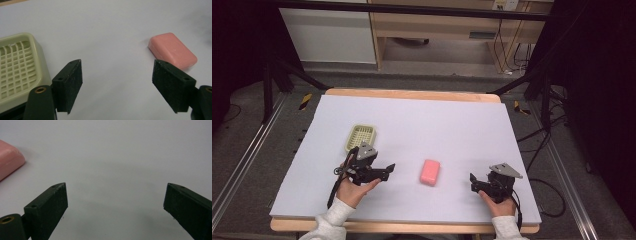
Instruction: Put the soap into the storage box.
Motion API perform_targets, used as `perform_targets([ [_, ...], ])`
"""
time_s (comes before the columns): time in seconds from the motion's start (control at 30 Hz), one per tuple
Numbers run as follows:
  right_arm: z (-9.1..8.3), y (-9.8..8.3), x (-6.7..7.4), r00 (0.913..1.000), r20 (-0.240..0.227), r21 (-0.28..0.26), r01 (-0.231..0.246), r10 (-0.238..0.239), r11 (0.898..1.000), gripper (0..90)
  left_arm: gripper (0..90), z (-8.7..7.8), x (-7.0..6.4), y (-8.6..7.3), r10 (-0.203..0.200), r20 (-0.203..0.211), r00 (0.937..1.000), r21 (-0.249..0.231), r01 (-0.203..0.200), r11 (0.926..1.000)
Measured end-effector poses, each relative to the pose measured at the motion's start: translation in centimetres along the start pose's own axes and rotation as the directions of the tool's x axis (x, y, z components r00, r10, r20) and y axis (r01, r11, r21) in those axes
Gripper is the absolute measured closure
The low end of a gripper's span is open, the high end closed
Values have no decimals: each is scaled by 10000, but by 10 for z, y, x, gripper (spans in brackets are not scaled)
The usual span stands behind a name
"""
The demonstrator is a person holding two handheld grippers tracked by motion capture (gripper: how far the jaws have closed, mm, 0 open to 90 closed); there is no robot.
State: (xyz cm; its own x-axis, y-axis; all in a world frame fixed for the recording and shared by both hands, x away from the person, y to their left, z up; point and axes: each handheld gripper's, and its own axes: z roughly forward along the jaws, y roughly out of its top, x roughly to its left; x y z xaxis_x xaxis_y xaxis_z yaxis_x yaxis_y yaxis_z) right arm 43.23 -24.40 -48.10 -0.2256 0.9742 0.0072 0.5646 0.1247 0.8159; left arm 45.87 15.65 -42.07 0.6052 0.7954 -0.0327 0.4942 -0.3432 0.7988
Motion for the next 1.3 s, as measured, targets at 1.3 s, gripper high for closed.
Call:
perform_targets([
  [1.3, 0, 0, 0, 10000, -38, 23, -34, 34, 10000, 56, 253, 42, -54, 32, 535, 854, 9949, 399, -571, 9976],
])
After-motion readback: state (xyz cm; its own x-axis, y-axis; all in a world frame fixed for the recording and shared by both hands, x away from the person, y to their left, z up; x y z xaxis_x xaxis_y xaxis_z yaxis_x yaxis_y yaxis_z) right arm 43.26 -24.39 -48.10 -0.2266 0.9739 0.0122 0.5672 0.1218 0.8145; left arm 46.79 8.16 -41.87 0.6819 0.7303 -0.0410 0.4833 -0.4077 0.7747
